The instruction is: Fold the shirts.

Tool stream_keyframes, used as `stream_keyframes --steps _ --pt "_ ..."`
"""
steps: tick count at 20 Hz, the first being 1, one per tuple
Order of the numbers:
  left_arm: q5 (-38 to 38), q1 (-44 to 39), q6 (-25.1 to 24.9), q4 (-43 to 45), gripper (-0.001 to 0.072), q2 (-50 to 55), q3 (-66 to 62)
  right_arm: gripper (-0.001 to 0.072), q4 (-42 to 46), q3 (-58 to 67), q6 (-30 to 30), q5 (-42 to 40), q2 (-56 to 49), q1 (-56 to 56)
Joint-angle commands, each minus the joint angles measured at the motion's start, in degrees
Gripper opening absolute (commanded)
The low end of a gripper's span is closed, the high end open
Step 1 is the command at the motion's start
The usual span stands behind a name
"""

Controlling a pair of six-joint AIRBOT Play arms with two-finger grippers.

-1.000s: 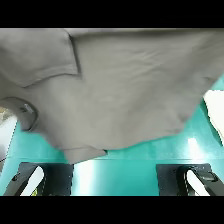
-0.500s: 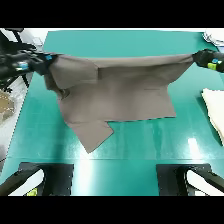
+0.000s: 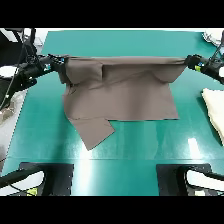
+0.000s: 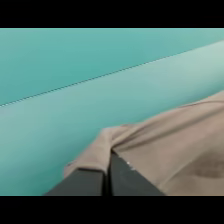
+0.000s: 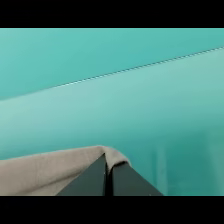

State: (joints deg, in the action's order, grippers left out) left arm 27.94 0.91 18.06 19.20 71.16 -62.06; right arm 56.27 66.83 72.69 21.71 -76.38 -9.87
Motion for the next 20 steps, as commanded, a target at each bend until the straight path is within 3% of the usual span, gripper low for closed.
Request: stream_keyframes --steps 1,8,11,18,20 --pt "-3.7 -0.2 -7.5 -4.8 0.0022 4.4 -0.1 0.0021 0.3 0.0 -0.2 -7.5 -4.2 0.3" --pt "-1.8 -0.2 -20.1 -18.4 0.0022 9.4 -0.3 0.0021 0.4 0.0 -0.3 -9.7 -8.7 1.7" --pt "3.1 -0.2 -20.1 -18.1 0.0022 9.3 -2.9 0.0021 0.8 1.3 -0.8 -7.3 -7.8 2.4" --pt "4.0 -0.1 -22.0 -15.9 0.0022 9.2 -10.6 0.0020 0.8 8.0 -5.5 -2.7 -7.3 3.1" --pt "7.4 -0.1 -21.1 -10.0 0.0023 9.2 -10.0 0.0020 0.8 8.8 -5.7 0.7 -8.6 3.1"
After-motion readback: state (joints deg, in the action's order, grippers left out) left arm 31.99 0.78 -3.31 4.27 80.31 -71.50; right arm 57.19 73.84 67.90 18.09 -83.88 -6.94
